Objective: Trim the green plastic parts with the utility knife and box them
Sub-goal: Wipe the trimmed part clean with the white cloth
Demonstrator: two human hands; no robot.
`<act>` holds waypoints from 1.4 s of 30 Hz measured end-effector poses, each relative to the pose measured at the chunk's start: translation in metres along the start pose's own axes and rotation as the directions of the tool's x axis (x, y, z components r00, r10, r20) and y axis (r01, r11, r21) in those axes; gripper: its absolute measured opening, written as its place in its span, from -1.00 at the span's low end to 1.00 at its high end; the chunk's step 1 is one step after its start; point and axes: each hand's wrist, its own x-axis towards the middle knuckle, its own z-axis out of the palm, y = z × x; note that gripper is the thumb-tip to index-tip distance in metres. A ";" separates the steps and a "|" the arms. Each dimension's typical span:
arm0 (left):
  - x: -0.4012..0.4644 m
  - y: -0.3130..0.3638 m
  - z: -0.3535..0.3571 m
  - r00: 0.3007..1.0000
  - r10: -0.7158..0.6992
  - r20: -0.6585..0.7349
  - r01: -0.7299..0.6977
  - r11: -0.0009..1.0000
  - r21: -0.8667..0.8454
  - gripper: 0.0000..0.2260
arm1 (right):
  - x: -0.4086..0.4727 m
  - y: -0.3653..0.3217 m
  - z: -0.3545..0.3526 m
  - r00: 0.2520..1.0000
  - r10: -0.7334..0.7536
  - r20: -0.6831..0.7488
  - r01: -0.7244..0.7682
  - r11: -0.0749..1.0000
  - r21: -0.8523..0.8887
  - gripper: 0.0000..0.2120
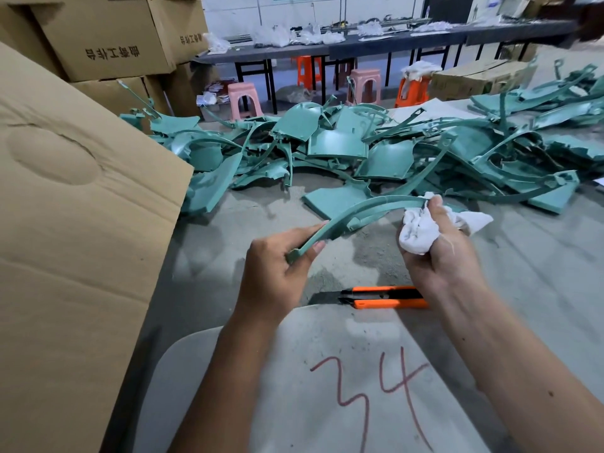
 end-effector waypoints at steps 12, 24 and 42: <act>0.003 -0.002 -0.019 0.920 -0.009 -0.391 0.103 0.970 0.219 -0.80 | 0.005 0.010 -0.012 0.849 -0.528 0.025 0.414 0.634 -0.653 -0.74; 0.002 -0.005 -0.013 0.952 0.198 -0.233 -0.135 0.956 0.259 -0.59 | -0.022 0.014 -0.006 0.769 -0.555 0.317 0.631 0.577 -0.518 -0.90; -0.006 0.011 0.011 0.939 0.336 -0.071 -0.304 0.910 0.283 -0.57 | -0.017 0.014 -0.014 0.614 -0.678 0.405 0.728 0.287 -0.622 -0.75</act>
